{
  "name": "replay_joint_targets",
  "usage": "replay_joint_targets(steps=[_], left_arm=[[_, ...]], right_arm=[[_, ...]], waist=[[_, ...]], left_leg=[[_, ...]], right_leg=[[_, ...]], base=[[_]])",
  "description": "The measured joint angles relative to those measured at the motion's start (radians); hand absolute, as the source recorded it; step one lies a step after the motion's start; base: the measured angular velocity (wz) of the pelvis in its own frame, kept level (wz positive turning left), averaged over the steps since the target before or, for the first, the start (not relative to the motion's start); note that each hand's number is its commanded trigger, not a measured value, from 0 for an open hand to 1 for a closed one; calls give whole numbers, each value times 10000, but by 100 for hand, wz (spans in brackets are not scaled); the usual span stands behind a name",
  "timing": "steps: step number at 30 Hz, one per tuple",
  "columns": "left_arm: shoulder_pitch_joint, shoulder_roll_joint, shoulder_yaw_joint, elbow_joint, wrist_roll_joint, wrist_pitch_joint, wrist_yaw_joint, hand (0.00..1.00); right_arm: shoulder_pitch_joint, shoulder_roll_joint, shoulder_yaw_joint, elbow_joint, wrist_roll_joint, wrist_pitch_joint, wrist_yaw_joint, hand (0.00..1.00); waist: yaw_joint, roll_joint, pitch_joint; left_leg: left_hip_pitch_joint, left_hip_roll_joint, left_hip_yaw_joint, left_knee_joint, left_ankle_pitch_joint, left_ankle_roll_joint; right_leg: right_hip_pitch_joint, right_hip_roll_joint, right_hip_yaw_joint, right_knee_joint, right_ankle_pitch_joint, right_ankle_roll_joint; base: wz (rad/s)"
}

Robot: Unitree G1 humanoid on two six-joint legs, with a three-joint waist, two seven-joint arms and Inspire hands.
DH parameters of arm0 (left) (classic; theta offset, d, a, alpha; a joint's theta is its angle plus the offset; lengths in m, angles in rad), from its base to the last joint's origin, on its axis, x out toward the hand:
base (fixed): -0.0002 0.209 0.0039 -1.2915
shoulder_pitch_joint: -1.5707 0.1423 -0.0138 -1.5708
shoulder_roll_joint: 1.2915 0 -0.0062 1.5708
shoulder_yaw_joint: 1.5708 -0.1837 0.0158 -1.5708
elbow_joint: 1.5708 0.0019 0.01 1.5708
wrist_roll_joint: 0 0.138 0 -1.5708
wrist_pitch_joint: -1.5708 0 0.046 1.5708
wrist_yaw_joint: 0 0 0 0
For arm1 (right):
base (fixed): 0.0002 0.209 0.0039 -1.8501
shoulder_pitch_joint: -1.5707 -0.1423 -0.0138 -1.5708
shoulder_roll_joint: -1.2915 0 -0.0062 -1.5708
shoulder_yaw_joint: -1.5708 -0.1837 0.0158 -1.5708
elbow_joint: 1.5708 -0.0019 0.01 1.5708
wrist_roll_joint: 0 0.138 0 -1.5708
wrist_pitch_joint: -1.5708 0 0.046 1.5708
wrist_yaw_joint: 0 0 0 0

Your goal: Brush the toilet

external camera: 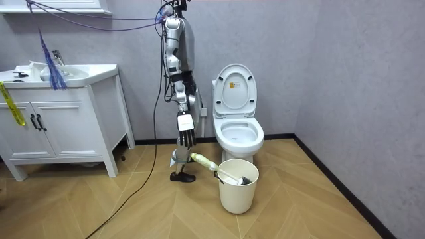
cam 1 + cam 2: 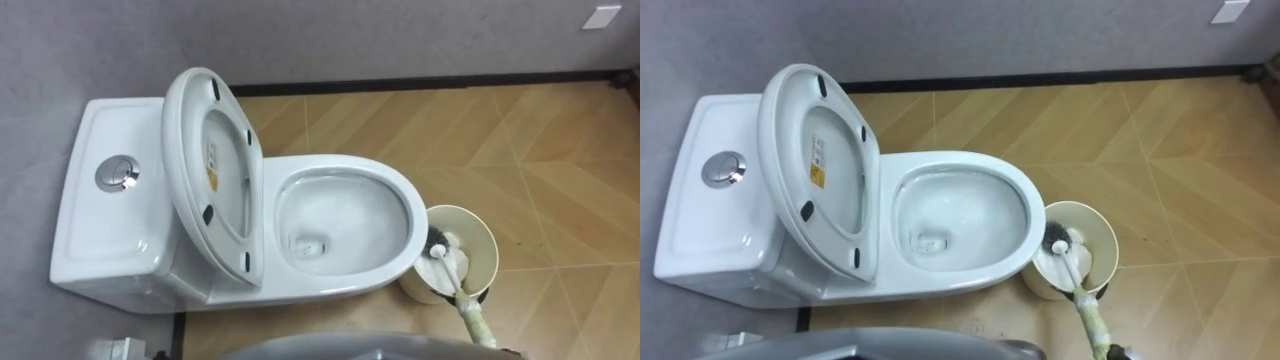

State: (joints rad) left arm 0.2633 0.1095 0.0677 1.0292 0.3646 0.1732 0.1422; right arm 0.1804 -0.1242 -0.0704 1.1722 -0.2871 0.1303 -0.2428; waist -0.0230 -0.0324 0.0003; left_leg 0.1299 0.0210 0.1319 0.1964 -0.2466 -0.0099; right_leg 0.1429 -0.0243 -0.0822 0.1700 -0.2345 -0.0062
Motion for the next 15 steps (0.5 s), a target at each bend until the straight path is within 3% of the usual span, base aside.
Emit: replay_joint_targets(steps=[8, 15], left_arm=[[-99, 52, 130, 25, -2, -51, 2, 0], [-95, 173, 165, 59, -1, -323, -3, 0]], right_arm=[[-149, -8, -721, -263, 654, -371, -1005, 0], [-264, -6, -892, -1445, 1322, -888, -1814, 0]], waist=[[21, 1, -4], [38, 5, -5]], left_leg=[[-14, 0, 3, 1, 0, 0], [-20, 6, 15, 8, 0, 0]], right_leg=[[-29, 2, -5, 1, 1, -1], [-41, 11, -10, -5, 4, -3]], base=[[0], [-1]])
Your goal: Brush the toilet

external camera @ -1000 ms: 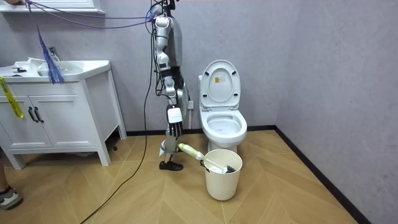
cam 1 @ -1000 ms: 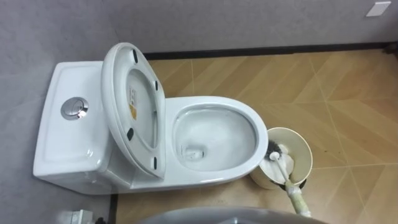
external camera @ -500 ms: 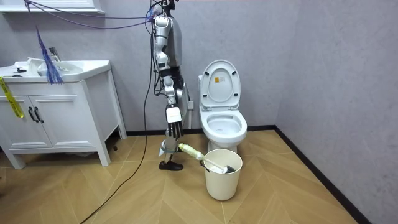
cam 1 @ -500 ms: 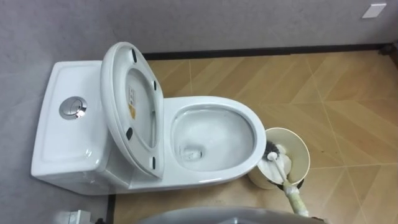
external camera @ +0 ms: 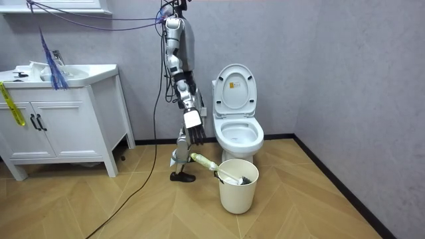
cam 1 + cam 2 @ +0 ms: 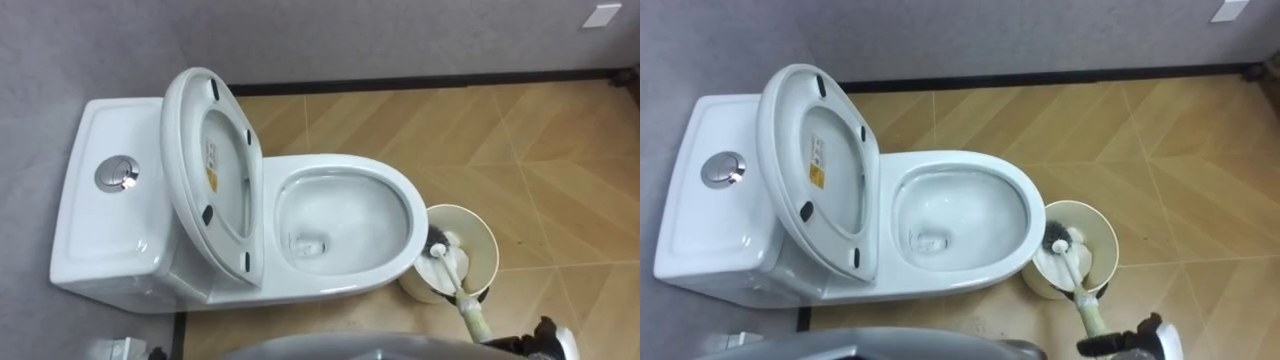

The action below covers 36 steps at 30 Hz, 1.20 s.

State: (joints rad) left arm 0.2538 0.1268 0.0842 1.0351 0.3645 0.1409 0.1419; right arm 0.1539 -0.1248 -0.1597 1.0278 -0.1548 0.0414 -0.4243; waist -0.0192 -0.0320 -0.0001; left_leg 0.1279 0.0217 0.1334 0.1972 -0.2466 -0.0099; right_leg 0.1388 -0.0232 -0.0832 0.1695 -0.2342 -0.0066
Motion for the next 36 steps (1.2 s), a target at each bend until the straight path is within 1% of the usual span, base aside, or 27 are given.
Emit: replay_joint_targets(steps=[3, 5, 7, 8, 9, 11, 13, 14, 15, 16, 17, 18, 20, 21, 22, 23, 24, 25, 26, 27, 28, 30, 31, 32, 33, 34, 36], left_arm=[[-5, 86, 7, -33, 3, -115, -38, 0], [-9, 108, 58, -50, 4, -210, -36, 0], [-103, 138, 161, -72, 3, -290, -19, 0], [-113, 152, 161, -86, 3, -323, -18, 0], [-137, 171, 169, -174, -11, -375, -18, 0], [-242, 192, 225, -174, -7, -456, -17, 0], [-672, 254, 251, -356, -12, -632, -17, 0], [-750, 265, 251, -430, -22, -671, -17, 0], [-880, 305, 247, -490, -101, -802, -17, 0], [-1035, 330, 220, -497, -263, -886, -16, 0], [-1097, 334, 196, -495, -378, -929, -17, 0], [-1204, 343, 107, -476, -654, -1053, -17, 0], [-1406, 357, -43, -459, -983, -1145, -17, 0], [-1592, 374, -153, -472, -1041, -1229, -17, 0], [-1738, 393, -319, -466, -1186, -1250, -17, 0], [-1801, 397, -389, -465, -1234, -1256, -17, 0], [-1972, 410, -540, -432, -1367, -1264, -16, 0], [-2217, 412, -648, -346, -1467, -1265, -16, 0], [-2391, 409, -717, -289, -1595, -1264, -16, 0], [-2708, 398, -869, -209, -1745, -1268, -16, 0], [-2952, 394, -983, -161, -1851, -1295, -16, 0], [-3417, 391, -1256, -122, -2041, -1374, -15, 0], [-3615, 366, -1418, -127, -2084, -1367, -15, 0], [-3714, 340, -1449, -146, -2124, -1371, -15, 0], [-3850, 268, -1458, -184, -2191, -1417, -15, 0], [-3971, 188, -1504, -224, -2385, -1432, -14, 0], [-4185, 151, -1833, -700, -2695, -1425, -13, 0]], right_arm=[[-185, -1, 1, -146, -6, -171, -196, 0], [-296, -1, 11, -146, -31, -264, -206, 0], [-369, -5, 15, -139, 25, -318, -208, 0], [-375, -5, 18, -139, 73, -325, -210, 0], [-429, -4, 17, -136, 159, -331, -211, 0], [-642, -24, 14, -88, 256, -362, -248, 0], [-914, -55, 10, 281, 335, -418, -365, 0], [-987, -66, 12, 381, 392, -420, -377, 0], [-1173, -85, 17, 578, 517, -423, -397, 0], [-1379, -117, 51, 751, 571, -428, -413, 0], [-1489, -154, 126, 886, 633, -468, -425, 0], [-1716, -235, 224, 1170, 720, -532, -421, 0], [-1961, -355, 231, 1596, 798, -632, -417, 0], [-2142, -459, 317, 1824, 855, -635, -422, 0], [-2231, -555, 518, 1860, 896, -644, -430, 0], [-2314, -602, 648, 1937, 958, -660, -427, 0], [-2606, -682, 820, 2258, 1133, -698, -414, 0], [-2950, -748, 879, 2509, 1290, -661, -410, 0], [-3127, -797, 888, 2584, 1364, -632, -410, 0], [-3413, -904, 905, 2647, 1541, -638, -409, 0], [-3705, -1008, 963, 2810, 1685, -700, -412, 0], [-4107, -1139, 990, 3055, 1729, -749, -412, 0], [-4317, -1188, 992, 3092, 1765, -753, -420, 0], [-4426, -1211, 988, 3092, 1788, -761, -424, 0], [-4603, -1259, 988, 3082, 1850, -772, -431, 0], [-4738, -1341, 984, 3076, 1867, -783, -442, 0], [-4871, -1530, 991, 3102, 2084, -749, -443, 0]], waist=[[1, -8, -1], [1, -25, -18], [3, 2, -57], [3, -2, -50], [2, 35, -67], [-9, 62, -52], [-39, 79, -2], [-34, 77, 0], [-7, 78, 16], [2, 110, 53], [-1, 140, 66], [-20, 195, 81], [-24, 235, 75], [1, 272, 79], [10, 316, 96], [20, 323, 94], [44, 333, 95], [167, 343, 98], [229, 355, 112], [289, 373, 141], [288, 405, 202], [292, 421, 271], [304, 426, 278], [304, 427, 301], [314, 418, 348], [319, 414, 415], [322, 415, 446]], left_leg=[[-50, -3, 3, 12, 0, 0], [-165, -2, -2, 26, 0, 0], [-357, -5, -56, 92, 0, 0], [-415, -2, -61, 96, 0, 0], [-561, 8, -69, 133, 0, 0], [-894, 16, -246, 284, 0, 0], [-1391, 12, -469, 451, 1, 1], [-1513, 15, -537, 480, 1, 2], [-1786, 20, -584, 620, 2, 3], [-2020, 20, -662, 743, 2, 3], [-2119, 19, -698, 792, 2, 3], [-2296, 9, -786, 831, 7, 12], [-2609, -12, -832, 887, 43, 63], [-2849, -16, -853, 952, 60, 83], [-3142, -26, -918, 1079, 66, 94], [-3289, -33, -936, 1099, 79, 108], [-3568, -34, -936, 1145, 115, 129], [-3887, -32, -936, 1244, 134, 146], [-4079, -29, -935, 1324, 139, 155], [-4413, -36, -960, 1479, 154, 180], [-4724, -62, -1069, 1632, 167, 201], [-5172, -104, -1108, 1831, 202, 254], [-5451, -161, -1108, 1914, 235, 305], [-5610, -189, -1104, 1998, 242, 316], [-5980, -207, -1084, 2230, 247, 329], [-6424, -272, -1071, 2544, 246, 343], [-7156, -374, -1048, 3112, 240, 354]], right_leg=[[-35, -3, -11, -9, 0, 0], [-148, -2, -22, 7, 3, 0], [-282, -15, -104, 13, 8, 0], [-339, -15, -116, 27, 9, -3], [-472, -17, -144, 58, 17, -13], [-701, -31, -296, 182, 39, -34], [-1000, -51, -511, 202, 84, -57], [-1082, -64, -547, 204, 94, -65], [-1257, -75, -590, 230, 104, -75], [-1408, -77, -701, 252, 121, -80], [-1466, -79, -792, 258, 136, -78], [-1616, -86, -882, 301, 144, -80], [-1916, -96, -956, 396, 144, -79], [-2141, -92, -1000, 470, 144, -78], [-2400, -103, -1066, 576, 145, -78], [-2548, -115, -1078, 629, 144, -79], [-2912, -141, -1074, 826, 144, -78], [-3301, -217, -1090, 1061, 144, -78], [-3523, -232, -1090, 1196, 144, -78], [-3872, -267, -1132, 1390, 143, -78], [-4164, -298, -1215, 1587, 143, -77], [-4644, -382, -1221, 1963, 131, -65], [-4993, -475, -1236, 2231, 101, -25], [-5194, -489, -1231, 2385, 83, -8], [-5622, -580, -1207, 2786, 14, 33], [-6075, -710, -1206, 3202, -80, 59], [-6752, -923, -1246, 3817, -200, 95]], base=[[0], [2], [7], [6], [4], [14], [32], [27], [21], [21], [19], [18], [14], [13], [13], [9], [0], [-5], [-4], [7], [14], [18], [11], [6], [11], [18], [28]])
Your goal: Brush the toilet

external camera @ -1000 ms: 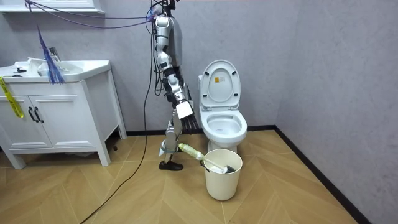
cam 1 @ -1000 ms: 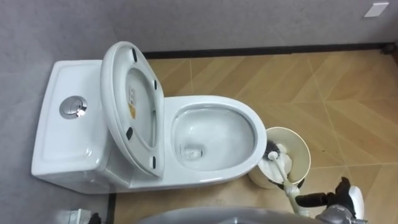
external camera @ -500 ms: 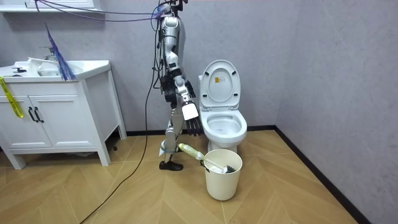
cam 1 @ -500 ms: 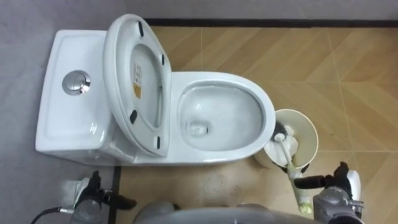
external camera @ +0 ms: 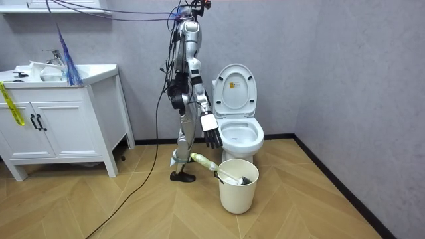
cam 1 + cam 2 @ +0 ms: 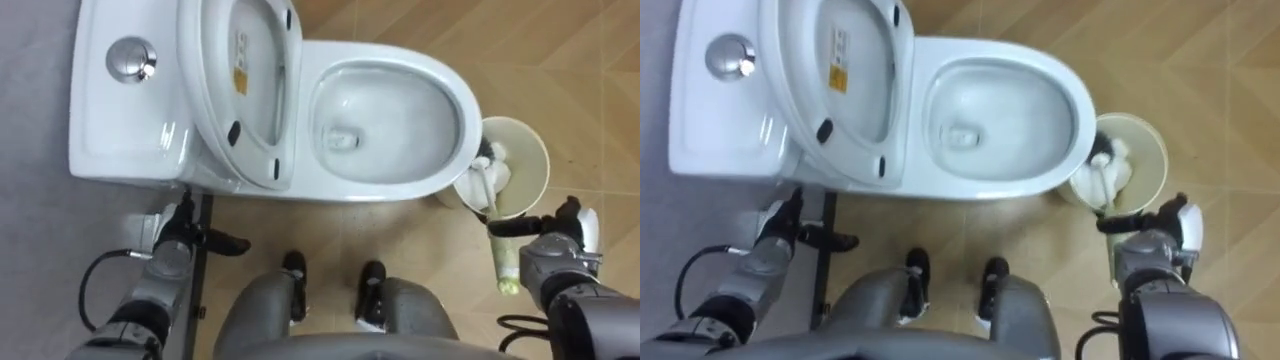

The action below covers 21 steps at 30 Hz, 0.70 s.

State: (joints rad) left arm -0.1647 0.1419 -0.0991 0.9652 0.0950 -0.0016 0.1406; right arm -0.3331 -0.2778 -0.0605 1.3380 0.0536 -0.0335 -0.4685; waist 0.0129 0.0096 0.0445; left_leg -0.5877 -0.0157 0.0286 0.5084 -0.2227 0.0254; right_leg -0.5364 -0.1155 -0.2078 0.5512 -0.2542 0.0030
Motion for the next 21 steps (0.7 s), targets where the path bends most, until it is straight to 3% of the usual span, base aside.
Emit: replay_joint_targets(steps=[2, 5, 10, 12, 18, 21], left_arm=[[-71, -48, -75, -425, -102, 16, 0, 0], [-193, -52, -464, -1072, -250, -40, 0, 0], [-421, -34, -1017, -1895, -263, -46, 0, 0], [-345, 6, -1150, -2236, -269, -49, 0, 0], [-193, 237, -1606, -3068, -778, -30, -1, 0], [-187, 307, -1821, -3312, -1643, -27, -18, 0]], right_arm=[[3, -216, 17, -7, 122, 4, 0, 0], [13, -719, 65, -50, 276, 27, -59, 0], [-379, -1161, 817, -184, 760, 92, -156, 0], [-514, -1240, 932, -184, 1012, 122, -159, 0], [-588, -1392, 1176, -189, 1481, 376, -284, 0], [-586, -1448, 1208, -102, 1480, 412, -325, 0]], waist=[[74, -1, 17], [205, -7, 60], [531, -41, 112], [595, -33, 120], [627, 38, 110], [619, 63, 105]], left_leg=[[-665, -31, 114, 549, -65, 105], [-1749, -155, 313, 1769, -359, 512], [-3316, -145, 801, 3396, -1034, 889], [-3726, -145, 959, 3825, -1105, 971], [-4863, -135, 1077, 4560, -1013, 1022], [-5192, -131, 1091, 4840, -1037, 1063]], right_leg=[[-669, -203, 8, 701, -99, 21], [-1610, -536, 44, 1906, -643, 114], [-3315, -950, 230, 3784, -1292, 162], [-3787, -1019, 430, 4175, -1419, 183], [-4978, -1281, 499, 4962, -1465, 110], [-5300, -1285, 522, 5263, -1482, 85]], base=[[25], [30], [-5], [-13], [-2], [1]])
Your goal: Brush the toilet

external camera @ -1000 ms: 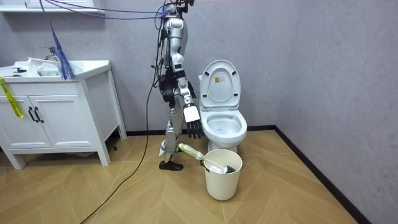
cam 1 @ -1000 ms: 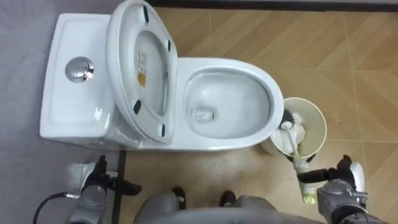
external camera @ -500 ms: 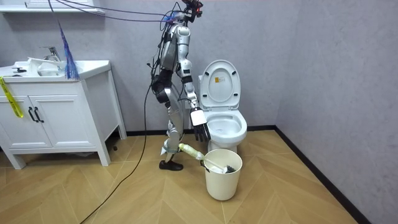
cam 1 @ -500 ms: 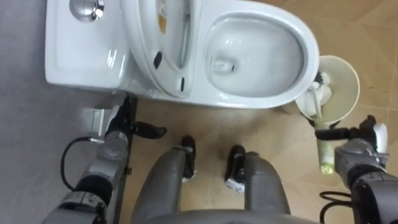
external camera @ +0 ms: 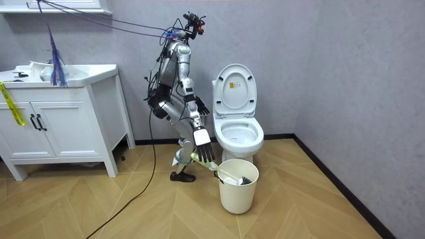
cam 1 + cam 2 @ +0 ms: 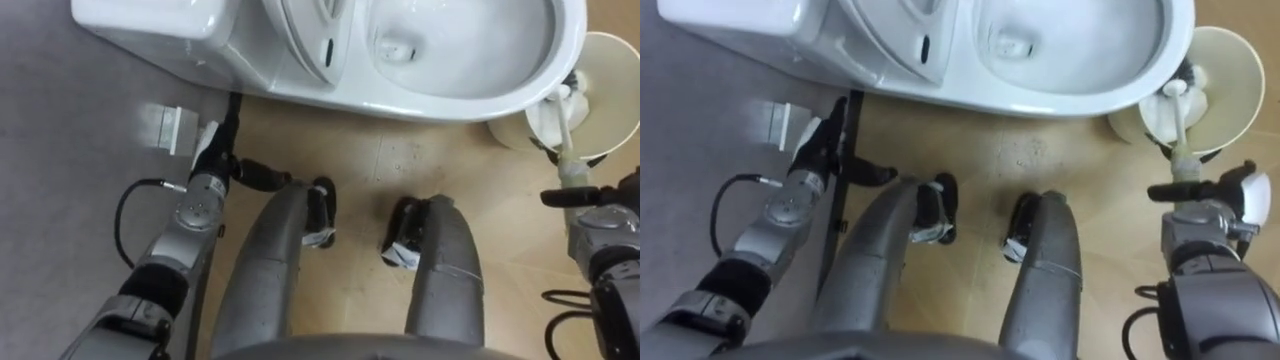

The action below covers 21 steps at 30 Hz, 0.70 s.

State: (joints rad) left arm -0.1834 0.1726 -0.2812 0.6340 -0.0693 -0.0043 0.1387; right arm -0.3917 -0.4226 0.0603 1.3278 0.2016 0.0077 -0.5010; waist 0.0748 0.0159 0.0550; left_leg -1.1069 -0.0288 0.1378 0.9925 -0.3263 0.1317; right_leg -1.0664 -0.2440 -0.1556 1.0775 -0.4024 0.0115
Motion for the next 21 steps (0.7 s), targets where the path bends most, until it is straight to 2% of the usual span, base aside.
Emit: replay_joint_targets(steps=[8, 13, 21], left_arm=[[-169, 52, -192, -176, -372, -4, -41, 0], [-140, 61, -186, -252, -369, -16, -57, 0], [-85, 61, -229, -254, -366, -25, -117, 0]], right_arm=[[-105, -217, 580, 54, 18, -3, 15, 0], [-50, -214, 943, 44, 30, 8, 439, 0], [-15, -266, 1153, 5, 155, -1, 767, 0]], waist=[[106, 147, 0], [140, 211, -7], [135, 287, -9]], left_leg=[[-814, 21, 93, 610, -44, 43], [-991, 7, 135, 805, -137, -58], [-1227, 80, 122, 950, -220, -158]], right_leg=[[-923, -23, 203, 761, -201, -59], [-1187, -156, 211, 1128, -421, -238], [-1427, -146, 172, 1297, -542, -351]], base=[[3], [4], [0]])
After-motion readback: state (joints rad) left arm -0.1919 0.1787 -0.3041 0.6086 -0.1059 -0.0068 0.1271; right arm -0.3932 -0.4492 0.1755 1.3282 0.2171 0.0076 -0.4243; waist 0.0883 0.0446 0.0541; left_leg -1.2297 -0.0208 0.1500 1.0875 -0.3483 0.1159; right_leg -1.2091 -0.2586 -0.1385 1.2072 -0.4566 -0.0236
